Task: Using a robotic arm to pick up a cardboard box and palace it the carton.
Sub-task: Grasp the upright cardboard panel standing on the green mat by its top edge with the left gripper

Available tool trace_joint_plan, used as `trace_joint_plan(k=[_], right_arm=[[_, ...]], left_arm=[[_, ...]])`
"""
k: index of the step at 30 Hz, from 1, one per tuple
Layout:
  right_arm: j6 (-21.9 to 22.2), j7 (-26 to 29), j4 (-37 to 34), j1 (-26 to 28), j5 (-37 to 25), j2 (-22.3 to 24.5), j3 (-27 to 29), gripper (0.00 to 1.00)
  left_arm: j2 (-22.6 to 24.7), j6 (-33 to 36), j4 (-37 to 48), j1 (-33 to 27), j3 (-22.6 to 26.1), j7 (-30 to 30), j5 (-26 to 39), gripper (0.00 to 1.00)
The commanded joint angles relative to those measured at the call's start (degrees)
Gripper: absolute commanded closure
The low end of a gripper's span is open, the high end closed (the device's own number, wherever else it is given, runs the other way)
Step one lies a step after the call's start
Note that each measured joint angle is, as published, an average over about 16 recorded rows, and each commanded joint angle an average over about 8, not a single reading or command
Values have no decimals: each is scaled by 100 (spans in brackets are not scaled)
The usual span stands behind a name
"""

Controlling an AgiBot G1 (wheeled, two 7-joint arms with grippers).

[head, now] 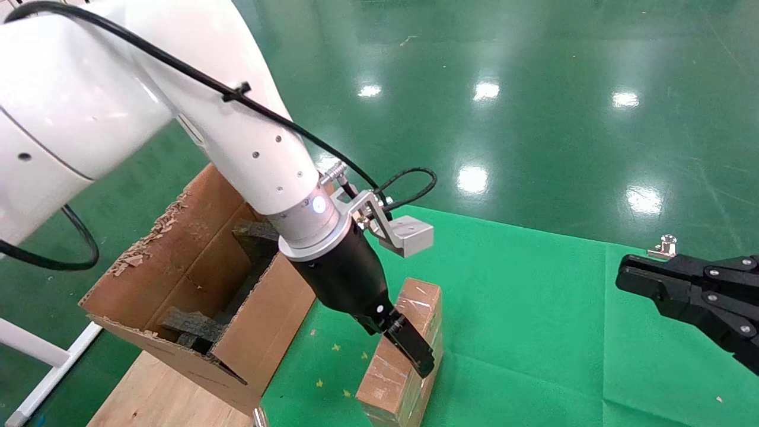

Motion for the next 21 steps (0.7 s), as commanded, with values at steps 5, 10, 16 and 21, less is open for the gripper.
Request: trace_joint_plan(k=[5, 10, 16, 21], right_arm=[[0, 0, 0, 0, 0, 0, 0, 0], [1, 0, -1, -1, 0, 0, 0, 0], [2, 0, -2, -1, 1, 1, 0, 0], [2, 0, -2, -1, 1, 1, 0, 0]], left_arm=[[64, -71, -2, 45, 71, -32, 62, 37], [143, -114, -17, 41, 118, 9, 155, 97], [158, -125, -25, 37, 133, 19, 182, 100], [143, -122, -21, 37, 123, 14, 169, 100]])
